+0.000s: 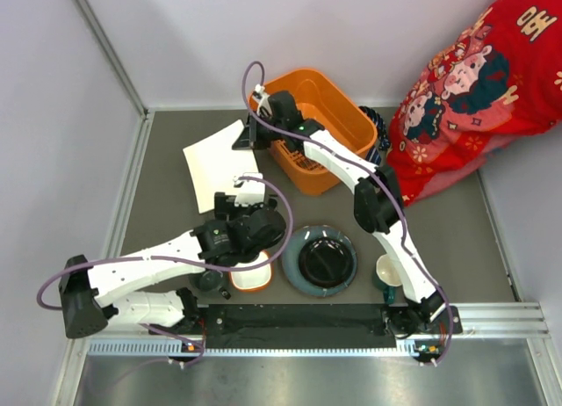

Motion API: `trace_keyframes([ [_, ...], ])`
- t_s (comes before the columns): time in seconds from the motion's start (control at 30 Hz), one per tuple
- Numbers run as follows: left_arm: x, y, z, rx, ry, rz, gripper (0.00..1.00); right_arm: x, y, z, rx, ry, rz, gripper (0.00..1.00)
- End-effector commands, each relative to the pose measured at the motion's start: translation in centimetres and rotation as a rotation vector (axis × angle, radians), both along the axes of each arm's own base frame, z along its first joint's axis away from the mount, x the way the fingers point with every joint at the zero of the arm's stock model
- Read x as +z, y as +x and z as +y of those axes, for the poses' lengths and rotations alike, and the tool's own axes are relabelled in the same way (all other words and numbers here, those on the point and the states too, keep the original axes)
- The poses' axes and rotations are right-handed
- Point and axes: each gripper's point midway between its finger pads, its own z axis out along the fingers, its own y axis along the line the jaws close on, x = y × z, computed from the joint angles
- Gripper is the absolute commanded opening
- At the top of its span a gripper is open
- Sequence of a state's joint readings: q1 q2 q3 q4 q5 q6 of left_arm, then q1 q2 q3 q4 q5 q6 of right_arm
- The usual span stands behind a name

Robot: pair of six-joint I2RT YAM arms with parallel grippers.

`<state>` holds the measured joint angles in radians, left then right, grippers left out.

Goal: Place the mixed dishes into the plastic bin
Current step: Pick up the plate at the center of the board, then place the plate in the plastic bin.

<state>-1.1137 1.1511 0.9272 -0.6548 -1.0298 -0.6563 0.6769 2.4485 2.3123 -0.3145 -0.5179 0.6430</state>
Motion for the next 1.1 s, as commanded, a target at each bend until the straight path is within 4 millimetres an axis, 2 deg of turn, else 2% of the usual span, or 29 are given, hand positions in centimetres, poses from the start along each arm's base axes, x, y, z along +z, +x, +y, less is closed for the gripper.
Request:
trace_keyframes([
  [0.0, 1.5, -0.1, 0.0, -0.002, -0.067, -0.03, 0.99, 16.2, 0.1, -1.5, 0.016, 0.308, -0.196, 0.0],
  [0.03, 1.5, -0.1, 0.1, -0.003, -0.069, -0.03, 0.99, 17.5, 0.1, -2.0, 0.006, 0.324, -0.206, 0.0],
  [0.1, 1.9, -0.2, 0.2, -0.004, -0.077, -0.035, 0.99, 18.6, 1.1, -3.4, -0.031, 0.333, -0.22, 0.0],
  [0.13, 2.1, -0.2, 0.2, -0.006, -0.078, -0.037, 0.99, 19.9, 1.1, -4.1, -0.045, 0.345, -0.239, 0.0],
  [0.23, 2.7, -0.2, 0.3, -0.01, -0.092, -0.051, 0.99, 21.1, 2.6, -6.3, -0.104, 0.347, -0.261, 0.0],
  [0.4, 4.1, -0.2, 0.4, -0.022, -0.135, -0.079, 0.99, 23.8, 3.8, -9.9, -0.173, 0.366, -0.304, 0.0],
  [0.6, 4.3, -0.5, 0.8, -0.035, -0.157, -0.096, 0.99, 26.5, 5.3, -14.7, -0.261, 0.37, -0.354, 0.0],
  [0.8, 3.4, -0.7, 1.0, -0.033, -0.156, -0.081, 0.99, 27.4, 7.5, -20.7, -0.403, 0.3, -0.416, 0.0],
  [0.9, 3.1, -0.7, 1.0, -0.034, -0.164, -0.077, 0.99, 27.7, 8.0, -23.6, -0.467, 0.242, -0.453, 0.0],
  [1.07, 2.5, -0.8, 1.0, -0.035, -0.162, -0.068, 0.99, 27.7, 7.8, -26.9, -0.549, 0.115, -0.511, 0.0],
])
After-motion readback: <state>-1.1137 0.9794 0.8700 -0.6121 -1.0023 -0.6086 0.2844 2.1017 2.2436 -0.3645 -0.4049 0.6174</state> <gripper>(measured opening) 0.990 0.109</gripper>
